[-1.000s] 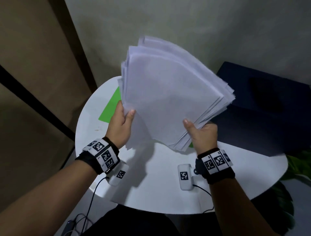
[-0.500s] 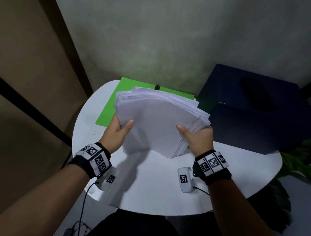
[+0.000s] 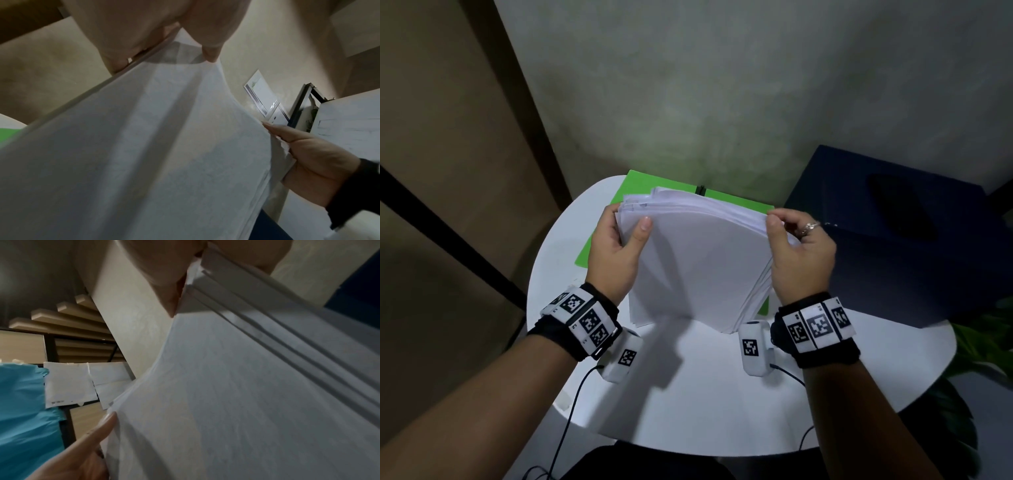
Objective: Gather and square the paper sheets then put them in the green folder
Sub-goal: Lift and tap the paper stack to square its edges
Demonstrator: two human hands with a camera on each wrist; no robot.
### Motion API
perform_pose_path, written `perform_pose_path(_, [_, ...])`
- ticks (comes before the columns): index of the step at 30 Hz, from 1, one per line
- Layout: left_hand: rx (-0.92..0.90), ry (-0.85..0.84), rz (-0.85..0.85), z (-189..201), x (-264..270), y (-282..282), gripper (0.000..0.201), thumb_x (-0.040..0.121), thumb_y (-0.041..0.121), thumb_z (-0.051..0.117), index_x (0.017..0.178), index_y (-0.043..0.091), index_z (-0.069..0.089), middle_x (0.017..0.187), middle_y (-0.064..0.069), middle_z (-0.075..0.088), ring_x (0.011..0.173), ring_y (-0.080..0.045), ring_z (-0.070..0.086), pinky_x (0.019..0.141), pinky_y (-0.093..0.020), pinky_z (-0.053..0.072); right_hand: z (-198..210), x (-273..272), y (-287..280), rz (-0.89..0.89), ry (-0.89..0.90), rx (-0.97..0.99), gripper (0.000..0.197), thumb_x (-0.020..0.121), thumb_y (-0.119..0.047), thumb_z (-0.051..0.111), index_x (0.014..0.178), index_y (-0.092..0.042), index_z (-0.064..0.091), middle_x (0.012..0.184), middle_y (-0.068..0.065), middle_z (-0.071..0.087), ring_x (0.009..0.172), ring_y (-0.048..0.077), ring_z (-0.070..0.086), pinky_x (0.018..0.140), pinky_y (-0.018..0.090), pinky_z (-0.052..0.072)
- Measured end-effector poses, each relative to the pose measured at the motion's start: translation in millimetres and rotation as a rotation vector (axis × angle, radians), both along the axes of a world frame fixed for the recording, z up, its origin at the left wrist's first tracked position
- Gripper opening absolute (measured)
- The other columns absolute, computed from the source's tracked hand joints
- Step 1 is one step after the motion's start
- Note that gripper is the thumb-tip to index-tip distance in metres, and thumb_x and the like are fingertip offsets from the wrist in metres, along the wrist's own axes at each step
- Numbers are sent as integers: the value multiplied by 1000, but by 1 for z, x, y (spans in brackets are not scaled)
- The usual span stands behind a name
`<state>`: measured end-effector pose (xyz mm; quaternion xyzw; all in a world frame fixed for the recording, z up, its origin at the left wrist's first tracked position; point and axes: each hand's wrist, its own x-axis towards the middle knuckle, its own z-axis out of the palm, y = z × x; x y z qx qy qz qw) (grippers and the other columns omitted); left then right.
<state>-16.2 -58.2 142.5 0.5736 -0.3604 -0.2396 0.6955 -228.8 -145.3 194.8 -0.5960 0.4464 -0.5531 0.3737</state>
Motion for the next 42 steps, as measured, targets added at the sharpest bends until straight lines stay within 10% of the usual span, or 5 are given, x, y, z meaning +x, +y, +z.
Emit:
perform_pose_path(17, [190,47,-121,-18,8,-2,24,80,15,77,102,22,68,94,8,77,88,-10,71,82,-31,56,-42,-17,-1,129,-58,315,38,71,-3,83,106,-6,68,100,7,75,92,18,73,86,46,59])
perform_pose_path(21, [129,51,-90,-3,9,3,20,82,11,75,101,14,71,91,5,77,84,-13,71,78,-29,57,-31,-20,2,132,-132,216,34,70,-1,83,102,4,71,92,-3,77,85,15,74,79,28,60])
perform_pose_path(26, [249,20,-305,-13,5,14,80,75,48,78,137,13,41,131,-7,60,120,-19,60,101,-40,50,-58,-26,13,188,10,313,39,64,-3,88,98,-11,72,92,-1,77,92,21,74,83,36,60])
perform_pose_path(38, [-15,-156,78,39,-6,-12,14,91,16,67,98,4,69,86,7,66,78,2,60,78,-13,44,-43,-21,24,134,-54,243,42,71,-10,85,109,-5,69,103,10,74,99,25,71,94,50,54])
perform_pose_path(42, [-4,-152,125,37,-8,-15,7,94,12,60,88,16,61,80,8,59,72,-2,53,72,-15,42,-26,-14,24,132,-26,99,39,74,-16,84,107,-31,69,108,-12,71,107,16,65,99,44,50])
